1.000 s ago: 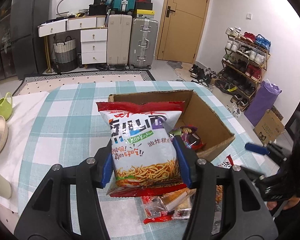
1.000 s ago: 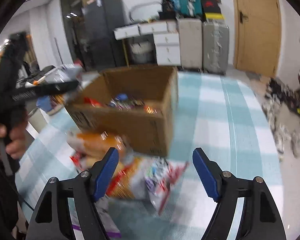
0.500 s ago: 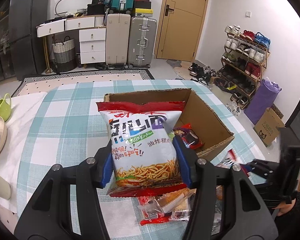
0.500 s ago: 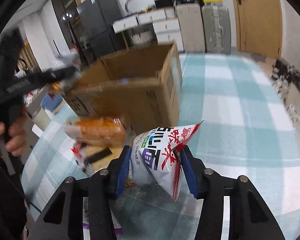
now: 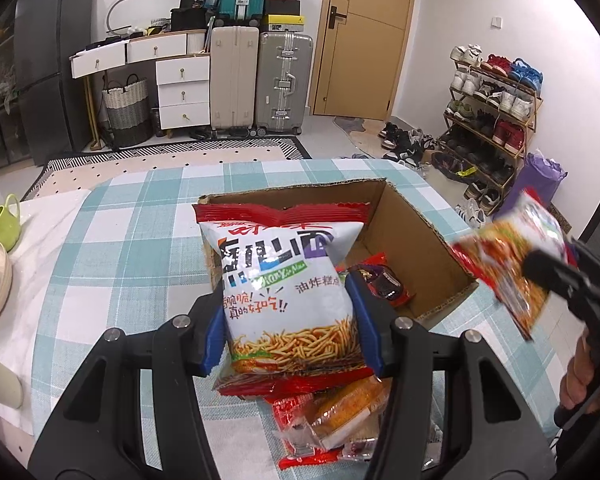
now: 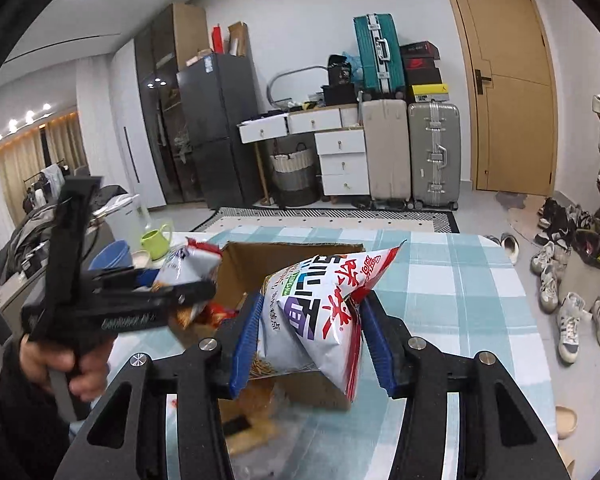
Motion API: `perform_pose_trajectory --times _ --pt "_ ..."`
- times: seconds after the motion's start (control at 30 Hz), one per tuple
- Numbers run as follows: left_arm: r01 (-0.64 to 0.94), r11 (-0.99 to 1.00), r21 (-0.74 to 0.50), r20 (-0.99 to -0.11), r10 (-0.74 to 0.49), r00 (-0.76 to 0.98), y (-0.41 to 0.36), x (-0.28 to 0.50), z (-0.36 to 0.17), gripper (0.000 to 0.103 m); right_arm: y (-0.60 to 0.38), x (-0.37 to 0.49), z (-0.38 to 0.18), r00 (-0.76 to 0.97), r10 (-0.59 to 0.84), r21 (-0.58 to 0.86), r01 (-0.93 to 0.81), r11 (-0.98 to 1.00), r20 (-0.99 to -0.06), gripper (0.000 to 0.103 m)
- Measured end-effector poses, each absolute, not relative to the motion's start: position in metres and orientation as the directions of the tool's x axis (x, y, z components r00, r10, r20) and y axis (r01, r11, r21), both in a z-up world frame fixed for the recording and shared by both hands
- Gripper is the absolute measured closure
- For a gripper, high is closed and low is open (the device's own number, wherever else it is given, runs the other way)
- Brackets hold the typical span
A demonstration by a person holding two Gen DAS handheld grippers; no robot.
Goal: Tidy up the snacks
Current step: 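Grasp a second noodle-snack bag with the right tool while the left tool holds its bag over the box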
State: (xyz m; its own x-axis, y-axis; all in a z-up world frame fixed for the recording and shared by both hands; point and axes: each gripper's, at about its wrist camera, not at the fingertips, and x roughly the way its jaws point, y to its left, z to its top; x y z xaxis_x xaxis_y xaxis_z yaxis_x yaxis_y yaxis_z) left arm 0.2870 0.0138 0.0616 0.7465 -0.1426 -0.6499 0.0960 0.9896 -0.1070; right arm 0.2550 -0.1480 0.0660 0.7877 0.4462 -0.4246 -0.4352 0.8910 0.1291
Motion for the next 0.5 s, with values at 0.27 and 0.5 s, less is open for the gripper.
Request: perform_pose_trajectory --times 0.27,0.5 --pt "0.090 0.994 -0.066 -0.666 -0.111 0.737 0.004 0.309 0.052 0.052 -0.105 0.300 0.059 0.772 0.436 0.076 -0.456 0.887 -0.462 0.054" --pt "0.091 0.995 -0.043 -0.673 -0.096 0.733 0.000 0.333 0.043 0.052 -0.093 0.333 0.044 0.759 0.428 0.060 -0.461 0.886 -0.491 0.054"
